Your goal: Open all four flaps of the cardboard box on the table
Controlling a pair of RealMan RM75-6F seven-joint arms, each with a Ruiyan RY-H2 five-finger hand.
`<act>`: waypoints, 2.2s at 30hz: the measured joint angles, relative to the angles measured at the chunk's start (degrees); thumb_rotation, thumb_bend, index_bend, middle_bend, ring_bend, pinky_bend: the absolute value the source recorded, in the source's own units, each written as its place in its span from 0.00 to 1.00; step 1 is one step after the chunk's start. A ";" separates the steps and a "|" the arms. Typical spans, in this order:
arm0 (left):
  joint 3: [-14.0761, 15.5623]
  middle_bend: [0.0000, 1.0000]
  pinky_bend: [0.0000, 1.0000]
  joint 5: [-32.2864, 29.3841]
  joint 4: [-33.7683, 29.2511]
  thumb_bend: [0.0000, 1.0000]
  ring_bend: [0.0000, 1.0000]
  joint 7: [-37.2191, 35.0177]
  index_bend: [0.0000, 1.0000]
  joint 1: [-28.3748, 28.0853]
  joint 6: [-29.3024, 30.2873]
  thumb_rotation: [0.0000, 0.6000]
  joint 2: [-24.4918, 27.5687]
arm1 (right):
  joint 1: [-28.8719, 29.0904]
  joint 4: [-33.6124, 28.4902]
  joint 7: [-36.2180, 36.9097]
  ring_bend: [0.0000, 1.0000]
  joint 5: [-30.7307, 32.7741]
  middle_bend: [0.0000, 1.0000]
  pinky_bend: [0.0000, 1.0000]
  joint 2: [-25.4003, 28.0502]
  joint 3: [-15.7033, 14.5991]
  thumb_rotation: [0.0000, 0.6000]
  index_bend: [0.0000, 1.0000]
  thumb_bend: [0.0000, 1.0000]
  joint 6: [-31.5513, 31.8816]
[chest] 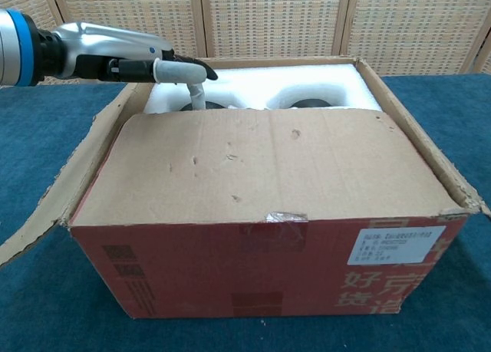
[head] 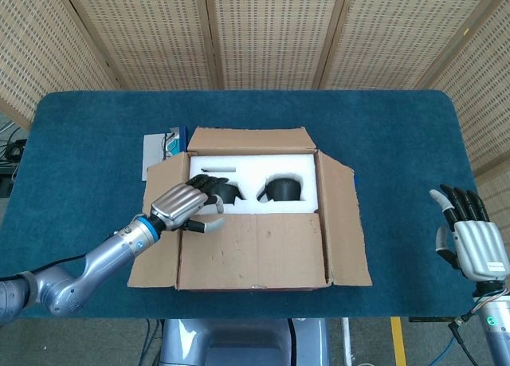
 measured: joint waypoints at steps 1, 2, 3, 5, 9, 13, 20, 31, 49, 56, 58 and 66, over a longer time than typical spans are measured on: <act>0.19 0.00 0.00 -0.13 -0.07 0.31 0.00 0.07 0.38 -0.16 -0.14 0.02 -0.02 | 0.00 0.03 -0.01 0.00 0.02 0.07 0.00 -0.01 0.01 1.00 0.10 0.77 -0.01; 0.35 0.00 0.00 -0.28 -0.18 0.31 0.00 0.08 0.38 -0.31 -0.30 0.02 -0.02 | -0.01 0.04 0.03 0.00 0.04 0.07 0.00 -0.02 0.03 1.00 0.10 0.77 -0.01; 0.46 0.00 0.00 -0.42 -0.35 0.31 0.00 -0.01 0.38 -0.47 -0.52 0.02 0.03 | -0.01 0.07 0.04 0.00 0.07 0.07 0.00 -0.04 0.05 1.00 0.10 0.78 -0.01; 0.52 0.00 0.00 -0.52 -0.63 0.32 0.00 -0.41 0.38 -0.57 -0.70 0.03 0.16 | 0.00 0.13 0.01 0.00 0.18 0.07 0.00 -0.08 0.08 1.00 0.10 0.78 -0.08; 0.19 0.00 0.00 -0.29 -1.40 0.32 0.00 -2.63 0.38 -0.47 -1.10 0.03 1.02 | 0.11 0.25 -0.08 0.00 0.36 0.07 0.00 -0.28 0.14 1.00 0.10 0.78 -0.31; -0.57 0.00 0.00 0.56 -2.13 0.33 0.00 -5.72 0.38 0.10 -1.33 0.03 2.30 | 0.28 0.28 -0.24 0.00 0.44 0.07 0.00 -0.43 0.24 1.00 0.10 0.78 -0.50; -2.56 0.00 0.00 3.54 -3.68 0.33 0.00 -14.48 0.38 1.69 -3.66 0.02 6.06 | 0.67 0.14 -0.86 0.00 0.64 0.07 0.00 -0.63 0.46 1.00 0.10 0.78 -0.90; -6.88 0.00 0.00 15.12 -5.91 0.32 0.00 -35.23 0.38 4.93 -9.09 0.02 12.04 | 1.12 -0.68 -2.08 0.00 0.76 0.07 0.00 -0.86 0.63 1.00 0.10 0.77 -1.23; -3.28 0.00 0.00 46.70 -8.23 0.32 0.00 -69.77 0.38 5.13 -2.01 0.02 20.73 | 0.94 -1.74 -2.89 0.00 0.36 0.07 0.00 -0.66 0.72 1.00 0.10 0.78 -0.39; 2.05 0.00 0.00 57.63 -7.40 0.32 0.00 -80.28 0.38 3.13 7.96 0.02 24.38 | 0.95 -2.20 -3.27 0.00 0.19 0.07 0.00 -0.65 0.72 1.00 0.10 0.78 -0.23; 4.19 0.00 0.00 61.07 -6.75 0.32 0.00 -83.42 0.38 1.99 11.09 0.02 25.37 | 0.91 -2.27 -3.32 0.00 0.16 0.07 0.00 -0.64 0.71 1.00 0.10 0.78 -0.15; 10.92 0.00 0.00 69.04 -6.18 0.31 0.00 -87.87 0.38 -2.78 16.97 0.01 27.32 | 0.63 -2.38 -3.13 0.00 0.04 0.07 0.00 -0.47 0.61 1.00 0.10 0.77 0.20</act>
